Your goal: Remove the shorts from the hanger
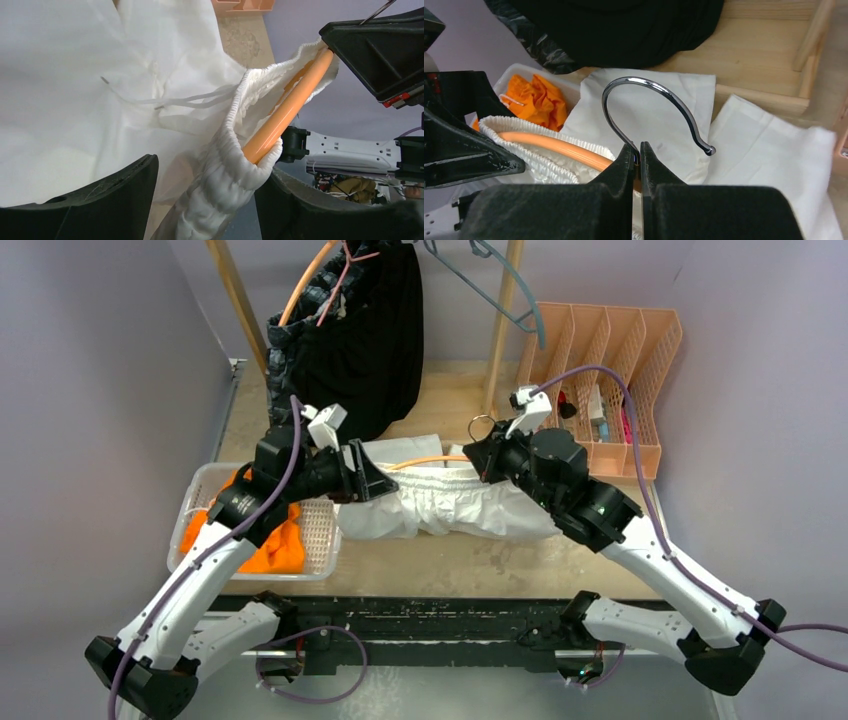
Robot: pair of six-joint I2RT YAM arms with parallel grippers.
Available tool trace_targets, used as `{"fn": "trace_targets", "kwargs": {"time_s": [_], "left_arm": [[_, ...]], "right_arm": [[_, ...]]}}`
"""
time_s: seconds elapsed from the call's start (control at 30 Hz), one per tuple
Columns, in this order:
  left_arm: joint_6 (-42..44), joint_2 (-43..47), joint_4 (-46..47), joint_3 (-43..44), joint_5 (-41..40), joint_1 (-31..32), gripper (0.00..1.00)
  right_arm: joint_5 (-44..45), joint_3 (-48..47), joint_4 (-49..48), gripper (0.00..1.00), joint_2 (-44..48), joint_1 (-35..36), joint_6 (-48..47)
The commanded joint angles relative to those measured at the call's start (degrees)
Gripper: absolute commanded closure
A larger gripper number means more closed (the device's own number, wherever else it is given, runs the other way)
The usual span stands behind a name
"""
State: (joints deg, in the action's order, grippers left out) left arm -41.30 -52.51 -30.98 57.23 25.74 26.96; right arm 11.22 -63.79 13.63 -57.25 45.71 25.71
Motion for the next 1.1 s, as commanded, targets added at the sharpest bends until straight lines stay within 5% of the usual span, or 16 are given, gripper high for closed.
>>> {"fn": "trace_targets", "kwargs": {"time_s": [0.0,0.33,0.6,1.07], "left_arm": [[0.41,-2.67,1.42,4.87,-2.7,-0.06,0.31],[3.24,-0.55,-11.79,4.05,-22.51,-0.07,0.25],[-4.4,-1.88,-5.0,1.96,-15.42,0.29,0.23],[-9.21,-13.76,-8.98,10.89,-34.31,18.77,0.27]], "right_arm": [[9.84,-1.27,5.16,1.0,-1.59,1.83,-0.84],[14.61,7.13,2.07,1.0,-0.88,1.75,8.97],[14.72,11.81,-4.15,1.0,3.82,1.75,5.64],[19.99,13.9,-6.3,1.0,1.35,1.75,2.04]]}}
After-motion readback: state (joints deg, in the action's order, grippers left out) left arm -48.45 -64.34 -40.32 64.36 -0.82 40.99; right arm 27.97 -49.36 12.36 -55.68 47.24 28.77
